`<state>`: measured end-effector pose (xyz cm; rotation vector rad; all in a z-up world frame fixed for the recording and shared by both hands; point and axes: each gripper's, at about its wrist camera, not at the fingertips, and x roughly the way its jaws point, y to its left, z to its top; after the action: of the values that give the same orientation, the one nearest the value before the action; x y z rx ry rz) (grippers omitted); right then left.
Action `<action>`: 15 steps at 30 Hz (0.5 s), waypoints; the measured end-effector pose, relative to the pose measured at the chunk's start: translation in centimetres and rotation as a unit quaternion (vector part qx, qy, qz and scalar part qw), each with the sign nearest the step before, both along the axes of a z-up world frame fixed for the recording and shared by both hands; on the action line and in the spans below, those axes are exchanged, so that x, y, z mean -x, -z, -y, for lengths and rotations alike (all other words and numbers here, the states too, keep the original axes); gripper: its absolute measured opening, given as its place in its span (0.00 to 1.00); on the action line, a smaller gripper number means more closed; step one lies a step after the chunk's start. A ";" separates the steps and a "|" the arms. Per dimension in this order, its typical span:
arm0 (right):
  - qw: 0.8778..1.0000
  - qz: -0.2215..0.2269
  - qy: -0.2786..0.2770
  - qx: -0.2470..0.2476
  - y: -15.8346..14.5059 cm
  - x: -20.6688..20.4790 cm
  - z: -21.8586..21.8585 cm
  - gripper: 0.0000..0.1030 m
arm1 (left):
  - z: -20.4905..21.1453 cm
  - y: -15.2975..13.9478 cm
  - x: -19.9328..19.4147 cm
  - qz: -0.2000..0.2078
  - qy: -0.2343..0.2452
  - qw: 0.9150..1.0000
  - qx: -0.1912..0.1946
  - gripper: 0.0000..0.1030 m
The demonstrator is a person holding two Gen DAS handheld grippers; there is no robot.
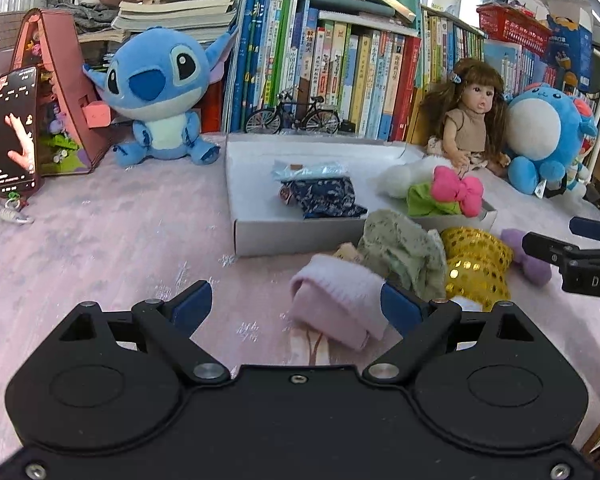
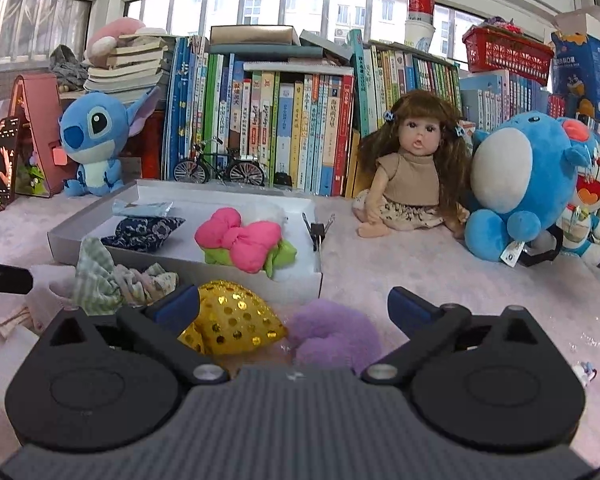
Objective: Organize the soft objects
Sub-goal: 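Move left tool back to pile while right tool moves to purple fluffy heart, then grasp small white tagged item with left tool while right tool grasps purple heart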
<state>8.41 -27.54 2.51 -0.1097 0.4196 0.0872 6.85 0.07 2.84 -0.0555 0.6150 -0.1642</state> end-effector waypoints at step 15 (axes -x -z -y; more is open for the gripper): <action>0.999 -0.032 0.023 0.023 2.3 -0.1 0.1 1.00 | -0.1 2.4 1.4 -0.024 0.001 1.000 -0.017 0.82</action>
<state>8.54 -27.67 0.21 -0.1430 0.4884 0.0364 5.45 0.15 0.41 -0.0252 0.6646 -0.1537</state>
